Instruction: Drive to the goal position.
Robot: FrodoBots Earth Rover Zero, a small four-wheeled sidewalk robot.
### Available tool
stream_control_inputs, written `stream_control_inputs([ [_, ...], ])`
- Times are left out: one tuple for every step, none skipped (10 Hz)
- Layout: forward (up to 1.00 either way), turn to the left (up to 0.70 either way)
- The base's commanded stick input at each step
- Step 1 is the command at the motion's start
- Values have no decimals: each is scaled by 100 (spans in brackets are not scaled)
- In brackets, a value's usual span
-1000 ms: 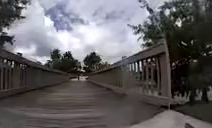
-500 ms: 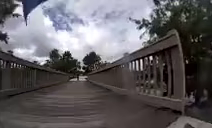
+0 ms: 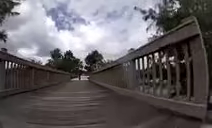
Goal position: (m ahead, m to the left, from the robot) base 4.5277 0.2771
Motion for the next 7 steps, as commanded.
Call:
stream_control_inputs([
  [54,14],
  [54,14],
  [54,14],
  [54,1],
  [54,1],
  [54,1],
  [54,1],
])
